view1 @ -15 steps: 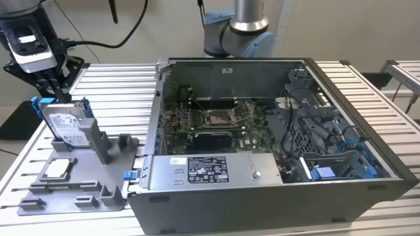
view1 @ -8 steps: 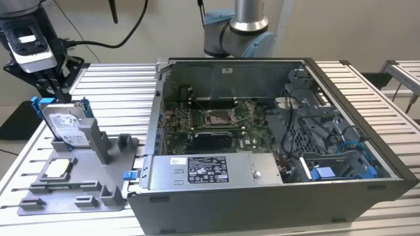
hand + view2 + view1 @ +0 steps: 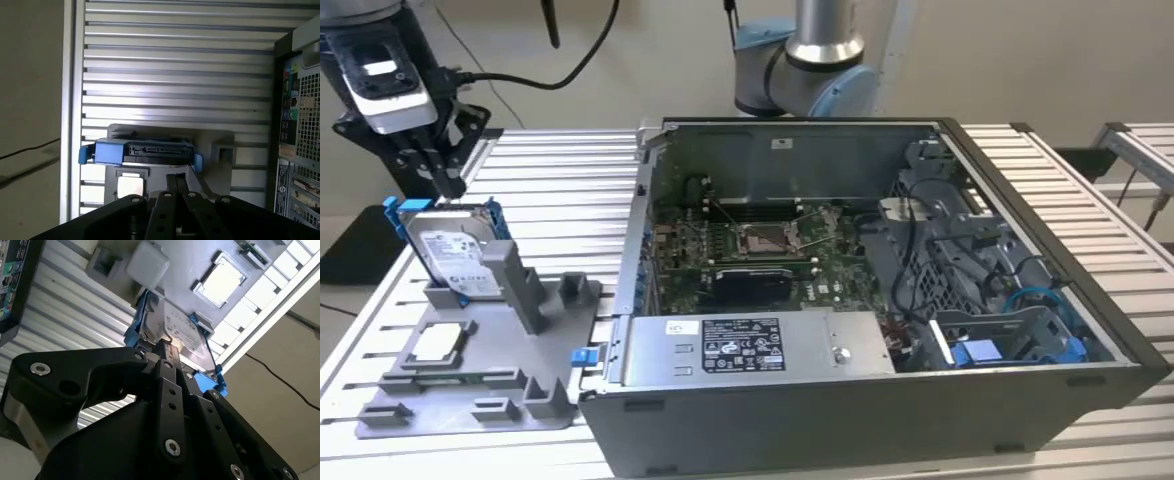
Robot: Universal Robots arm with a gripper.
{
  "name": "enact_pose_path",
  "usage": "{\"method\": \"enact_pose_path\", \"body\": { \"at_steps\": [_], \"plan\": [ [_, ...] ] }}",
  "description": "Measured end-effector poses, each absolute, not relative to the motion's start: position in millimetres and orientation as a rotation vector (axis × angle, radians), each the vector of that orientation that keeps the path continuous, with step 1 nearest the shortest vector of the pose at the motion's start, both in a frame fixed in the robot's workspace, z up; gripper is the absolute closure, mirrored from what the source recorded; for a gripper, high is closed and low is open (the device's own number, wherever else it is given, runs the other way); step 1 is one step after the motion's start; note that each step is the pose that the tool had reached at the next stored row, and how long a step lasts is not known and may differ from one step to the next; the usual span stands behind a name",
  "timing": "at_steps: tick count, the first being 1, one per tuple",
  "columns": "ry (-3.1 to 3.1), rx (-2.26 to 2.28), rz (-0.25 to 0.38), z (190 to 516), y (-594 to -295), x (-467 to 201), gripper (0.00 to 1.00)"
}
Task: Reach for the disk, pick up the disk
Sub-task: 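Reach for the disk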
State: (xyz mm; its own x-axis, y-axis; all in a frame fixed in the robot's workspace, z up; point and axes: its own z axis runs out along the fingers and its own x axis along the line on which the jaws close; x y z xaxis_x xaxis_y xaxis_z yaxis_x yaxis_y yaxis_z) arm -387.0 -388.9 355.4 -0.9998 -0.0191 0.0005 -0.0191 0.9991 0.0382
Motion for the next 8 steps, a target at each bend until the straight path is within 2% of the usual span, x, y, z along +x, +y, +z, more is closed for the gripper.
{"method": "enact_pose_path", "body": {
  "at_steps": [8],
  "plan": [
    [-3.14, 0.031, -0.06, 355, -380, -413, 1.0]
  ]
}}
